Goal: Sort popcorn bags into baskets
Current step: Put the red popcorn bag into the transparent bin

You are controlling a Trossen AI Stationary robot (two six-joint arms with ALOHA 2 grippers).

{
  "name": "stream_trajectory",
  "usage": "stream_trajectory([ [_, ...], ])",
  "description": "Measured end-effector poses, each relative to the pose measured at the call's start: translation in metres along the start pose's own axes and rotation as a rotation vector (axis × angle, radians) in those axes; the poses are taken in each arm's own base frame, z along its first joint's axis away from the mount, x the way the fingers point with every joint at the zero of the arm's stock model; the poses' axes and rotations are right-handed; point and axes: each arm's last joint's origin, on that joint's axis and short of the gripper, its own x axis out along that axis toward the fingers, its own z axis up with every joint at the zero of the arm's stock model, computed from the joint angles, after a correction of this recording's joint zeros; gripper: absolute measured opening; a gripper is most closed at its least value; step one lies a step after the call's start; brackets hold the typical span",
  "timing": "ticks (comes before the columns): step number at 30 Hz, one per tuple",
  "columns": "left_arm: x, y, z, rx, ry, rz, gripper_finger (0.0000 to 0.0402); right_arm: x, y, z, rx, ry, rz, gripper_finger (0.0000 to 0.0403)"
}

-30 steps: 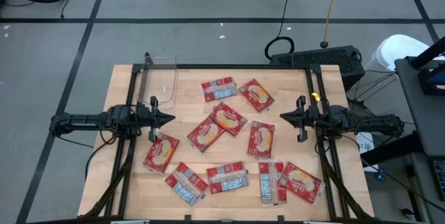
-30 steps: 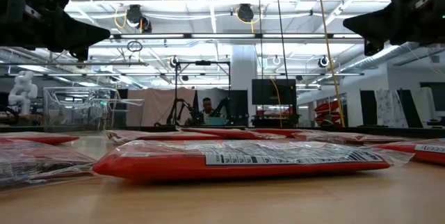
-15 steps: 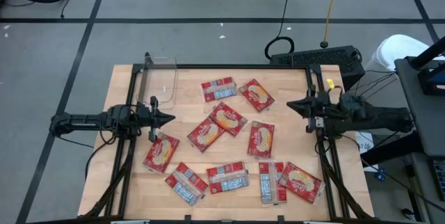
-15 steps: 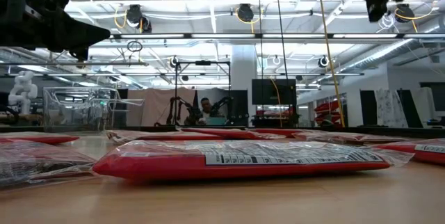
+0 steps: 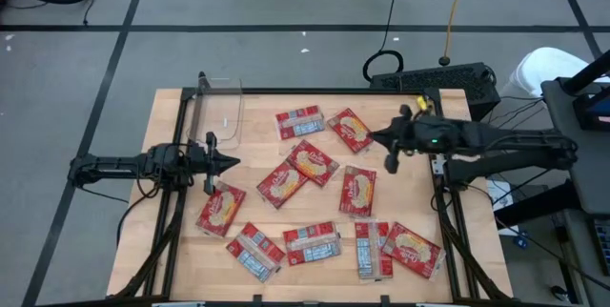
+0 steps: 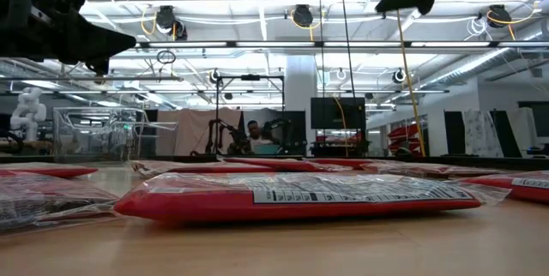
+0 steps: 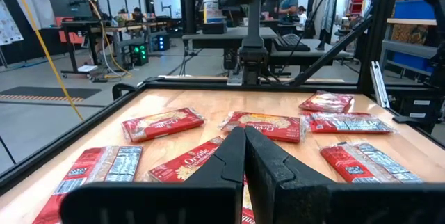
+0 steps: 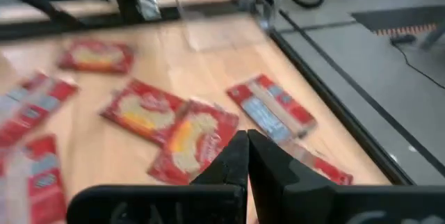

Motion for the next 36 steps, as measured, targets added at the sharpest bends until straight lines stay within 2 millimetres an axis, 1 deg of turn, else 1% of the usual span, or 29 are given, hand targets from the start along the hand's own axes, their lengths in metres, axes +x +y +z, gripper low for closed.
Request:
stream_trajectory([
  [6, 0.0, 0.0, 0.0, 0.0, 0.0, 0.0, 0.0008, 0.04, -0.003, -0.012, -0.025, 0.169, -0.072, 0.0],
  [8, 0.0, 0.0, 0.0, -0.003, -0.003, 0.0, 0.0008, 0.052, -0.005, -0.018, -0.048, 0.207, -0.089, 0.0],
  [10, 0.0, 0.0, 0.002, -0.041, -0.023, 0.001, 0.0008, 0.065, -0.007, -0.026, -0.076, 0.236, -0.101, 0.0],
  [12, 0.0, 0.0, 0.005, -0.095, -0.051, 0.001, 0.0008, 0.074, -0.009, -0.034, -0.099, 0.264, -0.111, 0.0],
  [14, 0.0, 0.001, 0.009, -0.111, -0.093, 0.016, 0.0008, 0.081, -0.011, -0.039, -0.111, 0.278, -0.12, 0.0],
  [18, -0.004, 0.001, 0.026, -0.177, -0.119, 0.014, 0.0008, 0.087, -0.015, -0.048, -0.11, 0.327, -0.135, 0.0],
  [21, -0.005, 0.002, 0.042, -0.19, -0.08, 0.016, 0.0008, 0.088, -0.015, -0.053, -0.101, 0.347, -0.138, 0.0],
  [25, -0.004, 0.003, 0.074, -0.18, -0.028, 0.048, 0.0008, 0.09, -0.015, -0.067, -0.073, 0.377, -0.145, 0.0],
  [28, 0.002, 0.005, 0.099, -0.153, 0.025, 0.085, 0.0008, 0.091, -0.016, -0.076, -0.039, 0.386, -0.153, 0.0005],
  [30, 0.009, 0.005, 0.114, -0.118, 0.064, 0.11, 0.0008, 0.092, -0.016, -0.084, -0.022, 0.396, -0.157, 0.0019],
  [33, 0.023, 0.006, 0.131, -0.054, 0.113, 0.139, 0.0008, 0.094, -0.016, -0.094, -0.022, 0.403, -0.159, 0.0056],
  [36, 0.043, 0.005, 0.137, 0.021, 0.175, 0.14, 0.0008, 0.097, -0.016, -0.105, -0.053, 0.416, -0.156, 0.0103],
])
